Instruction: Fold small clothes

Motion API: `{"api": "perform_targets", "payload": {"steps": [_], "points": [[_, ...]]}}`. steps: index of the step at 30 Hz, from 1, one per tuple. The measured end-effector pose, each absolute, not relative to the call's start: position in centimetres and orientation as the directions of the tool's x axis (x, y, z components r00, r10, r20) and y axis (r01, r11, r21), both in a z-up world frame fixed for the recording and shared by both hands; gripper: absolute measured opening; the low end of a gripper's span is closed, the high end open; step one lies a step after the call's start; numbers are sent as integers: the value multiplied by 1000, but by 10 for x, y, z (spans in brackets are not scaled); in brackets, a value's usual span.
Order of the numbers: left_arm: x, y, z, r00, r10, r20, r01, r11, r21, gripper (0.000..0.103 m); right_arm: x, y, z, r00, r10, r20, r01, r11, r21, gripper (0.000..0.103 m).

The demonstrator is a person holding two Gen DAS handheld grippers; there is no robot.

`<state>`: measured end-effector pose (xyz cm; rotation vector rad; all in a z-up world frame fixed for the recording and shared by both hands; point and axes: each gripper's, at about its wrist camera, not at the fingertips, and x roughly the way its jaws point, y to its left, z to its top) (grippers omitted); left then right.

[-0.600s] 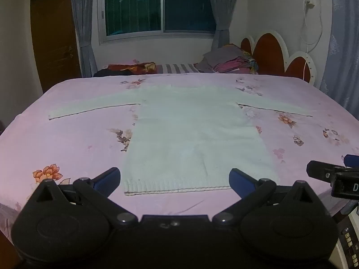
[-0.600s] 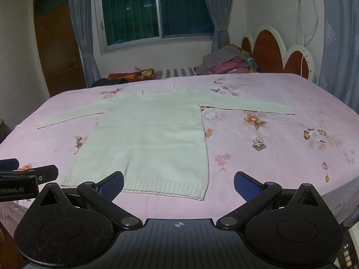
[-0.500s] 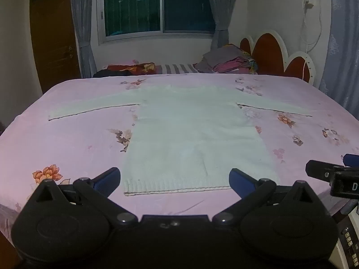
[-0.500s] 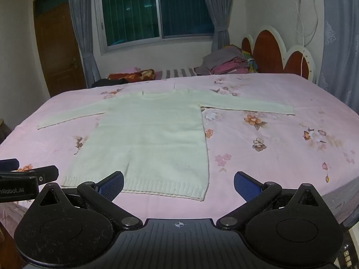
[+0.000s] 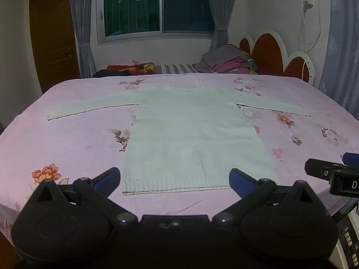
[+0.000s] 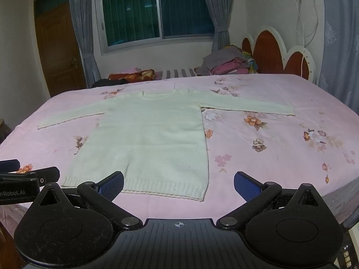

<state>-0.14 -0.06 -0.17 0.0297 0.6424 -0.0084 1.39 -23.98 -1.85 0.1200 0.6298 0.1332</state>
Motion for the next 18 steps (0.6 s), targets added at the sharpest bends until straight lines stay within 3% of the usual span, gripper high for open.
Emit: {"api": "perform_targets", "payload": {"steps": [18], "points": [[-1,-4,0,804,3,-595,17,999,29,103,15,-239,-17,801,162,-577,-90,984,151,103]]}}
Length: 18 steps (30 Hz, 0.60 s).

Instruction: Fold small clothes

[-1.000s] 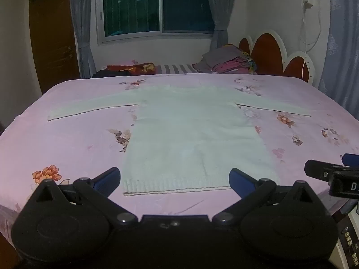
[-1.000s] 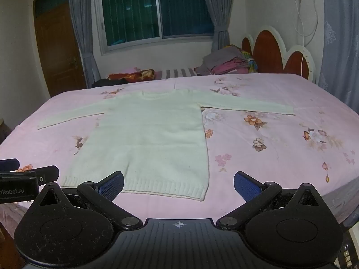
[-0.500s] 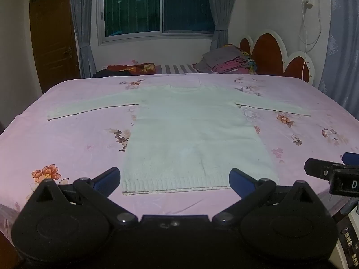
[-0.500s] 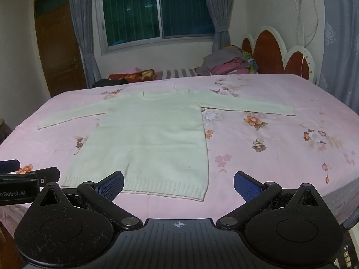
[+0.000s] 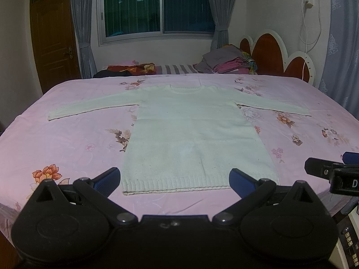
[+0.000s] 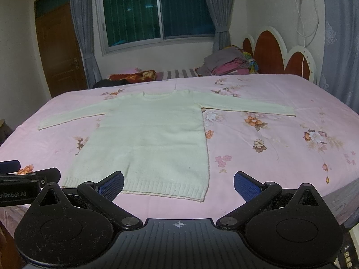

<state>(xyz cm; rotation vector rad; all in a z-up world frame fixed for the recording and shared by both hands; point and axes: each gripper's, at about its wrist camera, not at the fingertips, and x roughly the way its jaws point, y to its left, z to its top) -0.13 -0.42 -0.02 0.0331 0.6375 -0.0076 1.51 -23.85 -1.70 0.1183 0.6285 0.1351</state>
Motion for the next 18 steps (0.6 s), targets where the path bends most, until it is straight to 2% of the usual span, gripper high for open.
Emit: {"api": "perform_targets", "payload": {"steps": [18], "points": [[-3,-4,1,805,-1,-593,16,1000,21,103,13,-239,-16,802,160,-576,-92,985,147,103]]}}
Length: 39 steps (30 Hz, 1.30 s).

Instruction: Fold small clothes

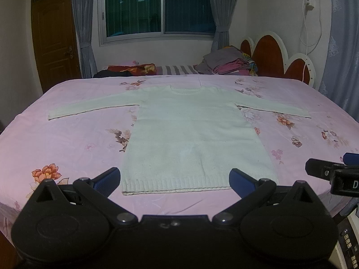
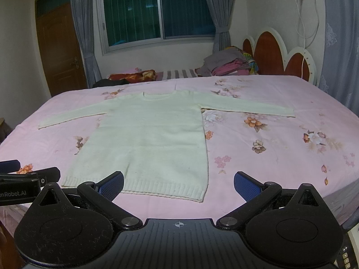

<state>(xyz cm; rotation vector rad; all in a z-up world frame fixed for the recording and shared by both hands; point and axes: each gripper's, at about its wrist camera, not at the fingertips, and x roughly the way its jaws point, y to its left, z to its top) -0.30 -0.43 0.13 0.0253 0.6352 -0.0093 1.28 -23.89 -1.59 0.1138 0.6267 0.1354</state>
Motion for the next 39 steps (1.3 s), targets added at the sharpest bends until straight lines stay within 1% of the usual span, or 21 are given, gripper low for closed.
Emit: {"api": "perform_targets", "payload": {"steps": [39], "points": [[-4,2,8,810,5,-587,12,1000,26,103,12,-240,-9,805,166,-569,-99,984,147,103]]}}
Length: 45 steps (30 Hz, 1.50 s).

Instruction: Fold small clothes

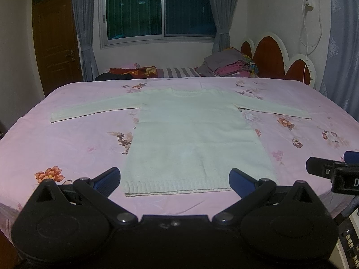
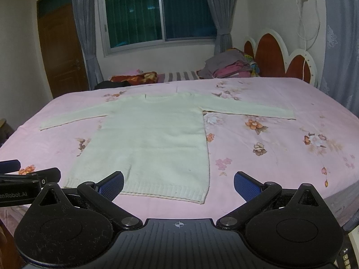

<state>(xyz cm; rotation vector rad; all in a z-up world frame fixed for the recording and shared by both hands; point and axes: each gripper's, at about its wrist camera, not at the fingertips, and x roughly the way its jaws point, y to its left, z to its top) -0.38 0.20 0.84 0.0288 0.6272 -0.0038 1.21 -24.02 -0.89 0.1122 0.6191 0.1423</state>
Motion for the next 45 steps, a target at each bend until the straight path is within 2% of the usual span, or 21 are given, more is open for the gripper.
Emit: {"api": "perform_targets", "payload": {"steps": [7,11,19,26,29,34,45], "points": [[-4,1,8,811,3,-585,12,1000,22,103,11,-240,-8,805,165,-570,-96,984,150,103],[-3,5,9,821,-23,-570,14,1000,-19,103,13,-238,-9,805,161,-570,-94,985,145,103],[14,6,3,842,-49,-537,70,997,19,103,34,-239,-12,805,142,-576,-61,986,158,103],[59,23,-6,815,-61,-576,66,998,-12,103,73,-235,-21,797,120,-592,-28,986,162,103],[87,30,-10,807,-50,-589,70,997,11,103,97,-234,-24,798,107,-594,-13,987,161,103],[126,37,-8,826,-86,-557,121,992,27,103,144,-231,-25,807,74,-586,24,987,158,103],[195,67,-4,813,-167,-557,144,986,-86,103,206,-244,-5,835,6,-551,113,977,183,103]]}}
